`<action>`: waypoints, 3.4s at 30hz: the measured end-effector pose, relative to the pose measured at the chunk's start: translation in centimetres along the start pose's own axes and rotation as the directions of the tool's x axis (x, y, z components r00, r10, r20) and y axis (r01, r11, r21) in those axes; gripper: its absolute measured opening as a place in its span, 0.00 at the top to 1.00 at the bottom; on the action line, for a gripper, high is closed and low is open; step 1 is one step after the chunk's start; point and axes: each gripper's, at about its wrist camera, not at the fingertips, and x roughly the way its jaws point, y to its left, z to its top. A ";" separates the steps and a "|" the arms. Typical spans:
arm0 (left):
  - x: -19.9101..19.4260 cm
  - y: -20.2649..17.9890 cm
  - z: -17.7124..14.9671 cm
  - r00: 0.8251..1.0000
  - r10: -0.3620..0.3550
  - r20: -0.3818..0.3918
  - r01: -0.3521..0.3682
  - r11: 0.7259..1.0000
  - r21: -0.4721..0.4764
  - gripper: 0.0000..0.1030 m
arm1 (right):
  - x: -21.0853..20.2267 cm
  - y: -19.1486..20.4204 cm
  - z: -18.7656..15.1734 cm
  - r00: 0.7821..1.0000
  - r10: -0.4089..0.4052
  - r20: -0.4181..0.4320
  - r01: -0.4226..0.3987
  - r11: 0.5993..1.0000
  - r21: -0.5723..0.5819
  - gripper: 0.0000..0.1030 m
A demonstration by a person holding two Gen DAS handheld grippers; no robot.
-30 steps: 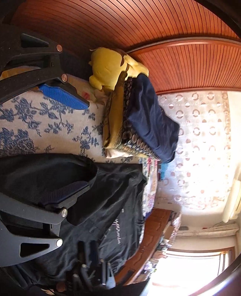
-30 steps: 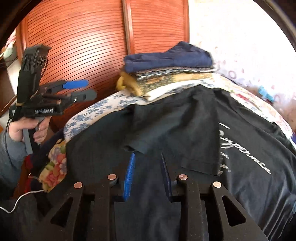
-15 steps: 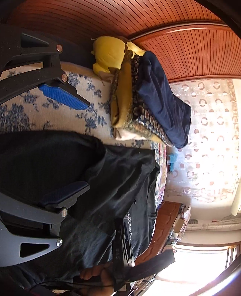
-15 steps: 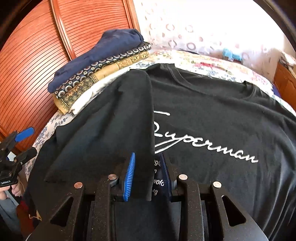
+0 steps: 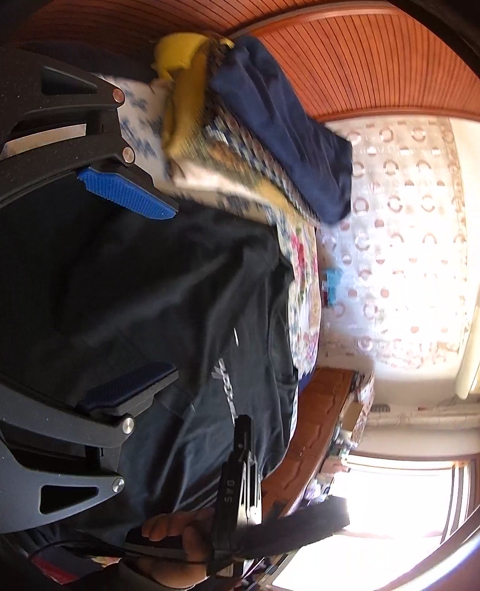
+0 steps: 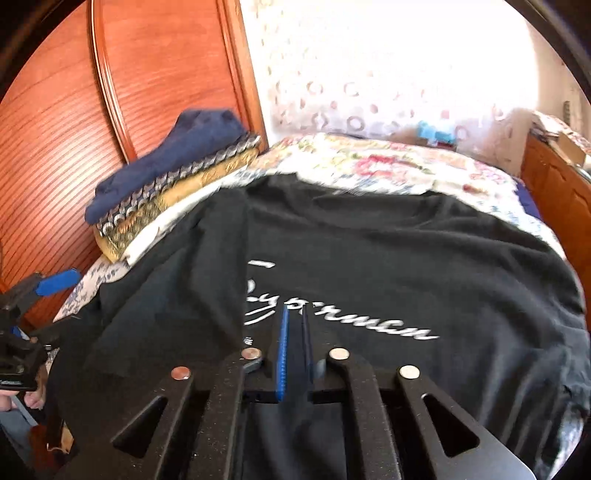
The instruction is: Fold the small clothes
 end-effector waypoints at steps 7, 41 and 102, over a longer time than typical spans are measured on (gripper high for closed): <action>3.9 -5.7 1.9 0.993 -0.097 -0.070 0.102 0.992 0.079 0.22 | -6.5 -3.7 -2.9 0.994 -0.106 0.032 0.106 0.994 -0.011 0.72; 12.0 -18.2 2.9 0.944 -0.164 -0.288 0.237 0.941 0.241 0.17 | -18.0 -21.8 -11.3 0.967 -0.236 -0.091 0.253 0.909 0.332 0.51; 0.5 -17.1 6.4 0.956 -0.286 0.063 0.271 0.946 0.180 0.17 | -13.9 -16.1 -7.8 0.933 -0.330 -0.139 0.355 0.906 0.231 0.63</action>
